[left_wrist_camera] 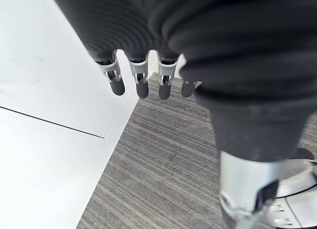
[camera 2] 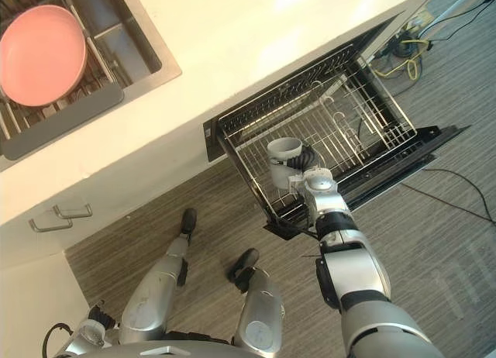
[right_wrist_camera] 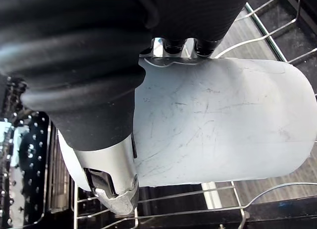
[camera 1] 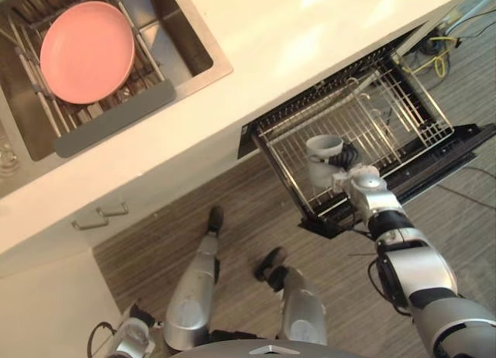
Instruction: Walk over to the sink, pick up the cup, carry it to the dishwasher, place the cup inside the dishwasher, then close the dishwasher door
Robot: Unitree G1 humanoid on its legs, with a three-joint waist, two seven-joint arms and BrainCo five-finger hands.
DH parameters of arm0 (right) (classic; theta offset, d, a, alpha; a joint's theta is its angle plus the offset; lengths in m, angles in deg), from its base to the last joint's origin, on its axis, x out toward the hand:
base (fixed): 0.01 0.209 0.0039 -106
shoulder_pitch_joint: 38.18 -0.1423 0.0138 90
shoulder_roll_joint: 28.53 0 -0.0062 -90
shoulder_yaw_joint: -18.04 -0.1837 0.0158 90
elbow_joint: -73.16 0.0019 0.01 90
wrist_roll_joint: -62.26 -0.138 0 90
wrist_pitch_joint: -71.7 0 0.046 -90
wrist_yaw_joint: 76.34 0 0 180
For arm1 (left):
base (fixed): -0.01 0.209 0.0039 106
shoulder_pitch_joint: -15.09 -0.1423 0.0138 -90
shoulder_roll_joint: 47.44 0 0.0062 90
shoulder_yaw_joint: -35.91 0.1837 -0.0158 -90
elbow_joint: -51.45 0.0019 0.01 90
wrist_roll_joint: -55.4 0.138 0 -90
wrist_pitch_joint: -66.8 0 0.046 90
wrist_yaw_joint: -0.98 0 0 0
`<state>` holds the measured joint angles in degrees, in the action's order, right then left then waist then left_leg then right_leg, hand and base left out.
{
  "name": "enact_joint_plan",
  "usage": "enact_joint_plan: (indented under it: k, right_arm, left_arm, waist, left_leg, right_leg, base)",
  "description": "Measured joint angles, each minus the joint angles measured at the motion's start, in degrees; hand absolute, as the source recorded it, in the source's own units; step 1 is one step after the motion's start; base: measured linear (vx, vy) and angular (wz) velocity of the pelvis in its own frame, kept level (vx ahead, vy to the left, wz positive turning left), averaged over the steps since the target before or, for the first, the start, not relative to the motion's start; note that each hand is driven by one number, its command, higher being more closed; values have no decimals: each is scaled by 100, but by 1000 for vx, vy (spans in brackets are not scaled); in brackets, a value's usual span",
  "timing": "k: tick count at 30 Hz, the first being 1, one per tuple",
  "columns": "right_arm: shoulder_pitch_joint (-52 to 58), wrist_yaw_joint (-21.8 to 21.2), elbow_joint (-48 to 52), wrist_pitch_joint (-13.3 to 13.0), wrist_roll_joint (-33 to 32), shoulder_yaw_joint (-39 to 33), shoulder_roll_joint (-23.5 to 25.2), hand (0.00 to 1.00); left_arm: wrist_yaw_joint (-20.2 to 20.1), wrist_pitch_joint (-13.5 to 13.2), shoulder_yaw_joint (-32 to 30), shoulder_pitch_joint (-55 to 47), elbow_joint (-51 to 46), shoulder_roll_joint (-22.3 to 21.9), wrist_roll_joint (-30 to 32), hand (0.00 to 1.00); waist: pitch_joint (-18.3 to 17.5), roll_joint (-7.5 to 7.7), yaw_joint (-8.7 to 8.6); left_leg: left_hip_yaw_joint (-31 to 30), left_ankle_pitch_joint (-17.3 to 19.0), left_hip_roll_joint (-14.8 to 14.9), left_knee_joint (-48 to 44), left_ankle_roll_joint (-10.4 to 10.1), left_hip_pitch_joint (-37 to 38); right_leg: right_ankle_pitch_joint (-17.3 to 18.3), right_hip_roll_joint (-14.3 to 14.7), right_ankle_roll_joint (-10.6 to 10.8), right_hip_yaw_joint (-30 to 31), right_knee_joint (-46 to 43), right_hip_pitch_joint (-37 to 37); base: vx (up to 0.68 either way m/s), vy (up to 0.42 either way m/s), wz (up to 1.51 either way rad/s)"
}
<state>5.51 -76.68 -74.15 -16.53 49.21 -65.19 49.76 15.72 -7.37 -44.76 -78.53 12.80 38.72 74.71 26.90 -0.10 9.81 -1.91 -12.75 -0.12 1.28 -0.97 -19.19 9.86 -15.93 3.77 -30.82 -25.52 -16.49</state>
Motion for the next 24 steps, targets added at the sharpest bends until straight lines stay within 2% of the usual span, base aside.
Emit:
enact_joint_plan:
  k: [1, 9, 13, 15, 17, 19, 21, 24]
  right_arm:
    - [-44, -39, -23, 4, -2, 5, -16, 0]
    - [-367, -203, -195, 57, -18, 261, -47, 0]
    - [-449, 51, -215, 56, -12, 253, -33, 0]
    - [-442, 134, -201, -16, -23, 183, -34, 0]
    - [-264, 402, 58, -94, -186, -100, -34, 0]
    - [-13, 686, 448, -206, -362, -368, -22, 0]
    - [243, 1004, 788, -360, -506, -614, 24, 0]
    - [760, 1579, 1451, -687, -585, -960, 351, 0]
  left_arm:
    - [21, -3, 14, 0, 8, 4, 0, 0]
    - [139, -36, 207, 82, 128, -27, -5, 0]
    - [201, -85, 207, 84, 131, -82, -2, 0]
    - [215, -113, 207, 86, 130, -87, 3, 0]
    - [216, -148, 207, 90, 128, -83, 33, 0]
    - [210, -155, 207, 90, 134, -80, 107, 0]
    - [192, -196, 207, 78, 142, -82, 100, 0]
    - [182, -274, 201, -44, 151, -89, -78, 0]
  waist:
    - [9, -12, 15]
    - [32, -56, 88]
    - [33, -56, 96]
    - [33, -56, 33]
    - [33, -57, -134]
    - [33, -57, -227]
    - [37, -48, -223]
    - [40, -42, -210]
  left_leg:
    - [1, 13, -5, -20, -2, -30]
    - [-95, -54, -59, -55, 1, -179]
    - [-154, -14, -127, -117, 11, -185]
    - [-258, -12, -189, -125, 6, -182]
    - [-450, -9, -311, -131, -4, -166]
    - [-437, -14, -324, -166, 3, -167]
    - [-404, -26, -328, -219, -10, -127]
    - [-241, -47, -273, -208, -37, 195]
  right_leg:
    - [24, -15, -4, 4, -37, -37]
    - [163, -141, -18, -87, -294, -187]
    - [283, -208, -23, -112, -461, -181]
    - [363, -257, -22, -78, -595, -177]
    - [568, -248, -13, 380, -793, -173]
    - [747, -186, -44, 742, -869, -148]
    - [878, -170, 18, 817, -922, -62]
    - [937, -145, 44, 835, -901, 251]
  base:
    - [-38, -38, 1]
    - [-10, -50, 9]
    - [-10, -48, 12]
    - [-25, -55, 32]
    - [-38, -54, 70]
    - [-52, -52, 75]
    - [-49, -80, 44]
    - [-3, -98, -8]
